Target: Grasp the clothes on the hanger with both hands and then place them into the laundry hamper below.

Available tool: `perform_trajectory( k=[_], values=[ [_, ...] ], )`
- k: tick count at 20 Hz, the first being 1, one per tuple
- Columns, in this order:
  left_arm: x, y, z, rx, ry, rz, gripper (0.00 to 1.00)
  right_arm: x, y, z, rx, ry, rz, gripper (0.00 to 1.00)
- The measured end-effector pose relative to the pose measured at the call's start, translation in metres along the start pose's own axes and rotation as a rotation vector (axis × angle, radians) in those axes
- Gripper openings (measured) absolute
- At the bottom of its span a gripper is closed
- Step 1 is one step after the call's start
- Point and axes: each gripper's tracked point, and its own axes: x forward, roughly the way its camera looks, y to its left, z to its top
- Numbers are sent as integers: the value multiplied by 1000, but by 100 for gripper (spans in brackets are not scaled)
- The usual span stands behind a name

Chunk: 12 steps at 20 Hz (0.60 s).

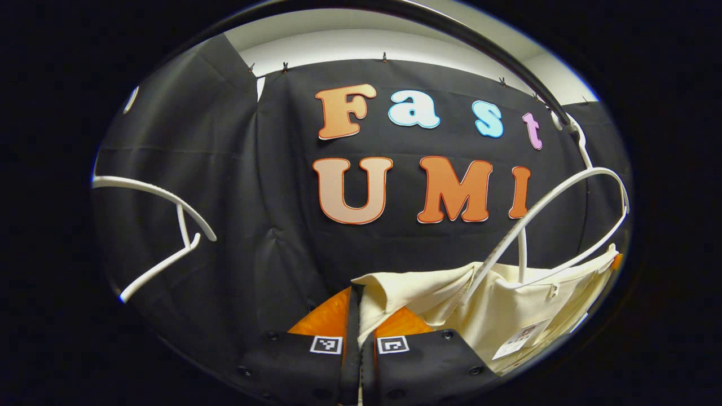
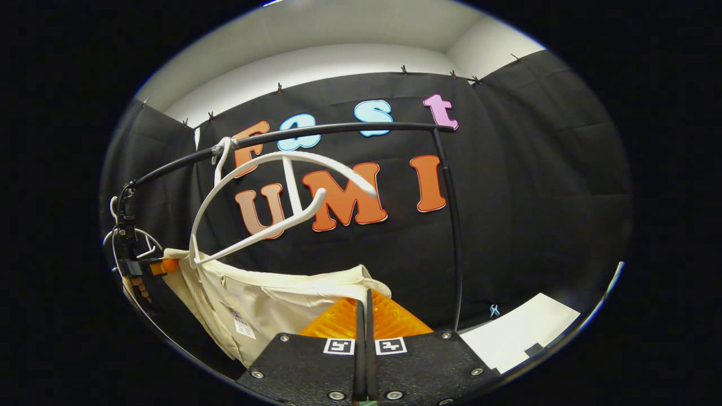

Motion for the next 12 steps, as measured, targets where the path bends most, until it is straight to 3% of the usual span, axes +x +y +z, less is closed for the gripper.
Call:
perform_trajectory(
  k=[12],
  values=[
    [-16, -31, -80, -82, 162, -110, 8, 0, 35, -48, 19, 57, -17, 0]
  ],
)
